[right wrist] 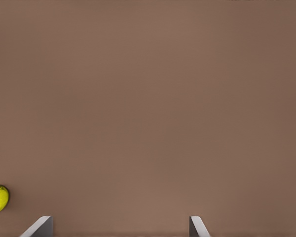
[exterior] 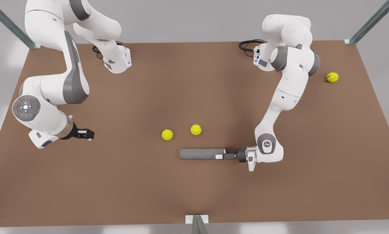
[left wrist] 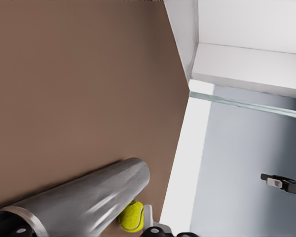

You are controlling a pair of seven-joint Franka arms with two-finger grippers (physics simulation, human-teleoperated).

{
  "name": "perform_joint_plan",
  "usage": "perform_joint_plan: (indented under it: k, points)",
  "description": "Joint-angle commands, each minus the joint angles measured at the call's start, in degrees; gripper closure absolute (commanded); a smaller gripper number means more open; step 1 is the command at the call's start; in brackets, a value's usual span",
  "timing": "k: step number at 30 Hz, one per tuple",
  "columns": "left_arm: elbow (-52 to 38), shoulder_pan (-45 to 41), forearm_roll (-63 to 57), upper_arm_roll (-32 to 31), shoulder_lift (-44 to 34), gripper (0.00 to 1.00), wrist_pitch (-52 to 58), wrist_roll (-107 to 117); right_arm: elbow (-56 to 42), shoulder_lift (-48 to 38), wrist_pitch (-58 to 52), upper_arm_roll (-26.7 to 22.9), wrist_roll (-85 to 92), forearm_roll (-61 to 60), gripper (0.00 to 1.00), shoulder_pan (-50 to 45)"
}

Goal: Put the tennis tube upright

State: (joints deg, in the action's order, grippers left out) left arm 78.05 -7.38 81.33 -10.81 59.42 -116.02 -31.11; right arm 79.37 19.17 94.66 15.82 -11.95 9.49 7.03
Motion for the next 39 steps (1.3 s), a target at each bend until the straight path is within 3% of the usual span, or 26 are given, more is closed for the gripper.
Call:
perform_joint_plan:
  k: [1, 4, 9, 23, 32, 39]
  points:
    - [0.0, 0.0, -0.1, 0.1, 0.0, 0.27, 0.0, 0.0, 0.0, 0.0, 0.0, 0.0, -0.1, 0.0, 0.0, -0.1]
    - [0.0, 0.0, -0.2, 0.2, -0.2, 0.45, 0.9, 0.3, 0.0, 0.0, 0.0, 0.1, 0.0, 0.1, 0.0, -0.2]
    - [0.0, 0.4, -0.2, 0.3, -0.3, 0.55, 2.5, 0.7, 0.0, 0.0, 0.0, 0.1, 0.0, 0.3, 0.0, -0.1]
    - [0.1, 0.4, -2.0, 0.1, -1.4, 0.64, 4.1, 4.0, 0.0, 0.0, 0.0, 0.1, 0.0, 0.4, 0.0, -0.2]
    - [0.1, 0.3, -5.4, 0.0, -2.3, 0.79, 4.6, 6.1, 0.0, 0.0, 0.0, 0.0, -0.1, 0.4, 0.0, -0.2]
    - [0.2, 0.2, -5.7, 0.0, -2.9, 0.79, 4.9, 7.3, 0.0, 0.0, 0.0, 0.1, -0.1, 0.4, 0.0, -0.2]
